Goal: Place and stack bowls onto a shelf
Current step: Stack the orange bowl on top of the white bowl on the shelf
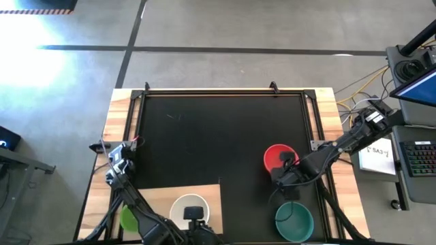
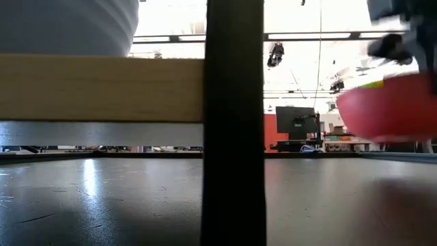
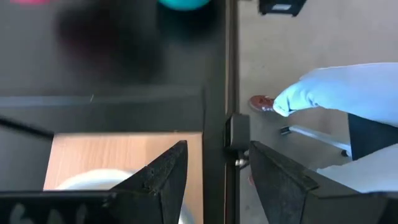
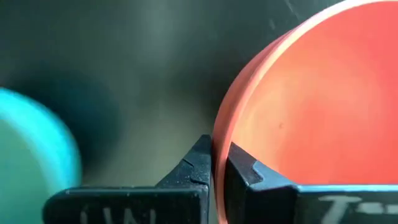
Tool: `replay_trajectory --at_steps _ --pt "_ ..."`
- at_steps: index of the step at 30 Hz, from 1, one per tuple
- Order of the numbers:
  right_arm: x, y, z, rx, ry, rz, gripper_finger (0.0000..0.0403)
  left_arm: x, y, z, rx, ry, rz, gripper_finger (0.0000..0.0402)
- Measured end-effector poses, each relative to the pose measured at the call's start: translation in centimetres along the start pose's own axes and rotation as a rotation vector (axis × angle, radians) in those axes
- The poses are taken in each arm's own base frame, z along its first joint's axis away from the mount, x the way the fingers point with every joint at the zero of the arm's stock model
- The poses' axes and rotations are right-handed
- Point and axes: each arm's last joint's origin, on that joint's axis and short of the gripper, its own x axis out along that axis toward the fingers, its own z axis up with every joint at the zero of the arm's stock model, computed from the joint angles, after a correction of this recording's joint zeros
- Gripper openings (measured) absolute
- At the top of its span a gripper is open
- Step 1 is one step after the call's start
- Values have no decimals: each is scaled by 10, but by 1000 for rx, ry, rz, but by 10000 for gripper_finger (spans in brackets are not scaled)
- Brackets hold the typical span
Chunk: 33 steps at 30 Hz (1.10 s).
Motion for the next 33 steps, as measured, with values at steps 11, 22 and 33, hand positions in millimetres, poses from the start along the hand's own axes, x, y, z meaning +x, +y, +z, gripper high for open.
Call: replay_trajectory --at_steps 11,22,33 --pt "-77 33 41 -207 -204 612 8 2 -4 22 213 -184 -32 155" --pt "-102 63 49 -646 -502 906 8 8 -9 47 400 -412 10 155" --pt "-88 80 58 -956 -601 869 8 33 -4 70 480 -525 -62 155"
